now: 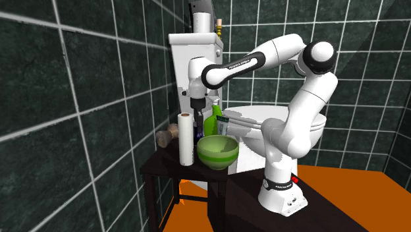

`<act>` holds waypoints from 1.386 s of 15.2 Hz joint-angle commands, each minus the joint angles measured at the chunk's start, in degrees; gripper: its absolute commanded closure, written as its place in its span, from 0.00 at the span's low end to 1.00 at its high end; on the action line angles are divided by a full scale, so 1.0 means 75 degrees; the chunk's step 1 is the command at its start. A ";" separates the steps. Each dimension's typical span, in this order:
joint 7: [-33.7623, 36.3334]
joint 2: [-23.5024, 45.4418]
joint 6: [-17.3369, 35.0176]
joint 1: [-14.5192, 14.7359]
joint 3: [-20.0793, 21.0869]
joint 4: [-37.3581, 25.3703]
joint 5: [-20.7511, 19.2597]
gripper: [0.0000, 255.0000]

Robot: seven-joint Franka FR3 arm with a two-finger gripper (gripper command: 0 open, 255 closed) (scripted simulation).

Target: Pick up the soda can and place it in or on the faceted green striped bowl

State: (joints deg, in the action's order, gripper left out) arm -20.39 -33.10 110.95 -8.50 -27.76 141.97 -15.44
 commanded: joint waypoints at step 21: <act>-0.0041 -0.0157 -0.1665 0.0090 0.0352 -0.1500 0.0242 1.00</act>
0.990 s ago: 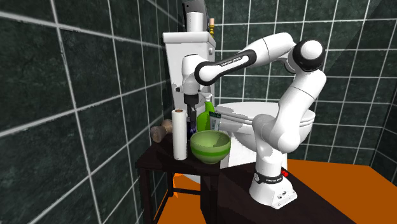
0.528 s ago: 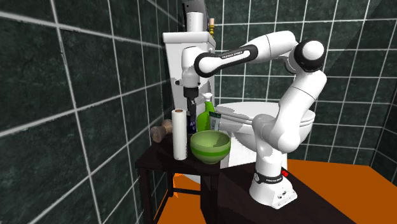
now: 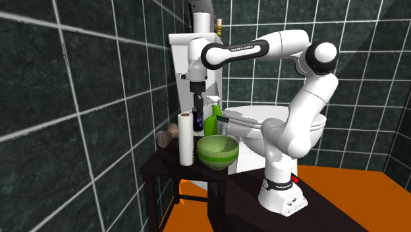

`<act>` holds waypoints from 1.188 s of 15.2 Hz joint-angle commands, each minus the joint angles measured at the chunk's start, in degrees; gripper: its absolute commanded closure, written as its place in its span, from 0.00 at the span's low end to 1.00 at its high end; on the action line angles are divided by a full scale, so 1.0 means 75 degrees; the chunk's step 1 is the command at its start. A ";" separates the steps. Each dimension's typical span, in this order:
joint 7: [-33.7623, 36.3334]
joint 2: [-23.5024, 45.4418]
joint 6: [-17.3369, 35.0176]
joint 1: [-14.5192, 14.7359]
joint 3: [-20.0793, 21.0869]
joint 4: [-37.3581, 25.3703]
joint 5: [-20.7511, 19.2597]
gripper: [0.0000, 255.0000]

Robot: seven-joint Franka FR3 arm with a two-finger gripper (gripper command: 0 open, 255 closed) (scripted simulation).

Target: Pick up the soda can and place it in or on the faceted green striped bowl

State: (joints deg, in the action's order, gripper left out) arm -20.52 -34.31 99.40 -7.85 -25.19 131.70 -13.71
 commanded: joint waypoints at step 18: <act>0.0049 0.0130 -0.1781 0.0143 0.0400 -0.1879 0.0278 1.00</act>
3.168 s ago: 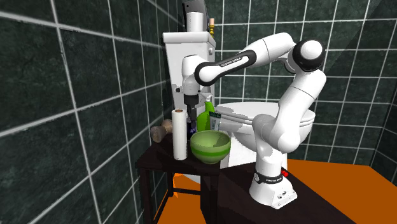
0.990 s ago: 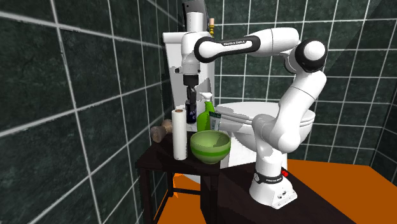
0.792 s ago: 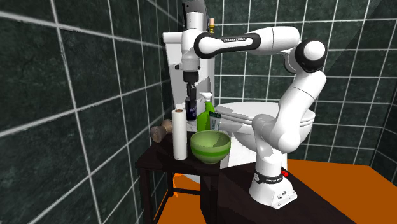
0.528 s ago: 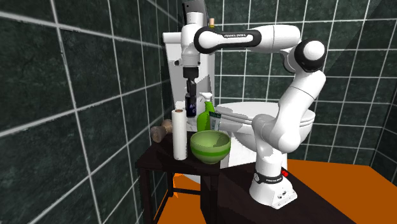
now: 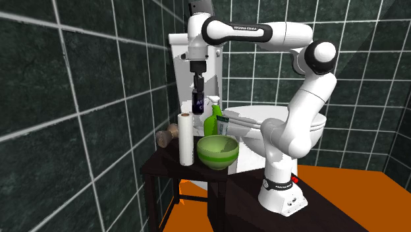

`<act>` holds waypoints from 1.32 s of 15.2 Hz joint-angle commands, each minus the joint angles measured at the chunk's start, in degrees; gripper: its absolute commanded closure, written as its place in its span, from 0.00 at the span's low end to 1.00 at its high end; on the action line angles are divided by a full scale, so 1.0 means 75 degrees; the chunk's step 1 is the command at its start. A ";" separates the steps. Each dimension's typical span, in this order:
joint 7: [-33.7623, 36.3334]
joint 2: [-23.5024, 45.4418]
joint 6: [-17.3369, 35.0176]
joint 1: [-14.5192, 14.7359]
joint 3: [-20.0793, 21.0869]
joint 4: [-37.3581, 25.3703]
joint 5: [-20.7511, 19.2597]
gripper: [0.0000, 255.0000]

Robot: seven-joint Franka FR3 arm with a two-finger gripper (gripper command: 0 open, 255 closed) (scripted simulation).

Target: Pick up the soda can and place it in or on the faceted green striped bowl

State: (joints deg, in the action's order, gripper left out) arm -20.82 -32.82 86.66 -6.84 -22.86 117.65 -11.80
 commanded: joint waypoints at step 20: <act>0.2742 -0.2091 -0.0736 0.0339 0.2667 0.1616 0.1347 1.00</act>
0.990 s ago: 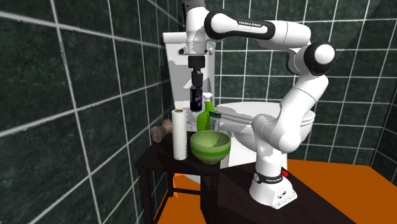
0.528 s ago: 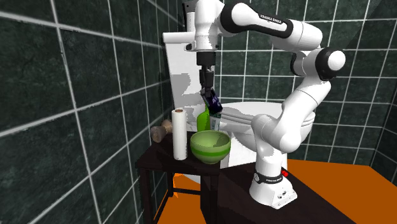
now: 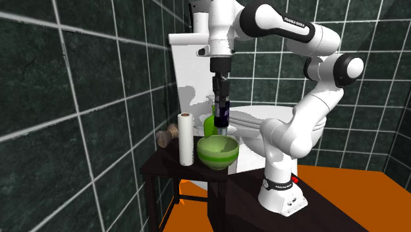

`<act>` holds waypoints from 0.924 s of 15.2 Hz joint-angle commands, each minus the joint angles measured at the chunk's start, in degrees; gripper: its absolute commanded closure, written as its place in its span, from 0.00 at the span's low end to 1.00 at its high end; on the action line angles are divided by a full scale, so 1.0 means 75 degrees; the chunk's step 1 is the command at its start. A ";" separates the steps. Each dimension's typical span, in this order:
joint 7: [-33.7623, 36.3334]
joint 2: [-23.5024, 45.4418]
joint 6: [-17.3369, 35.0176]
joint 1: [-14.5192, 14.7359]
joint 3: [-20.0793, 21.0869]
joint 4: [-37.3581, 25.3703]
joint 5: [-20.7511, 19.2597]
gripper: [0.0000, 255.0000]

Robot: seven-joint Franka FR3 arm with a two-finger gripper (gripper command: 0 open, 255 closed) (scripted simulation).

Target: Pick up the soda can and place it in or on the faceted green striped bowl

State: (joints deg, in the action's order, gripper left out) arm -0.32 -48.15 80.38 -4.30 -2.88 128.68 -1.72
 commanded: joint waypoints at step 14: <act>0.0014 -0.0546 0.1301 -0.0027 -0.0033 0.1843 -0.0039 1.00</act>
State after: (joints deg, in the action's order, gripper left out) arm -0.32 -51.93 89.59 -4.52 -3.21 141.69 -2.07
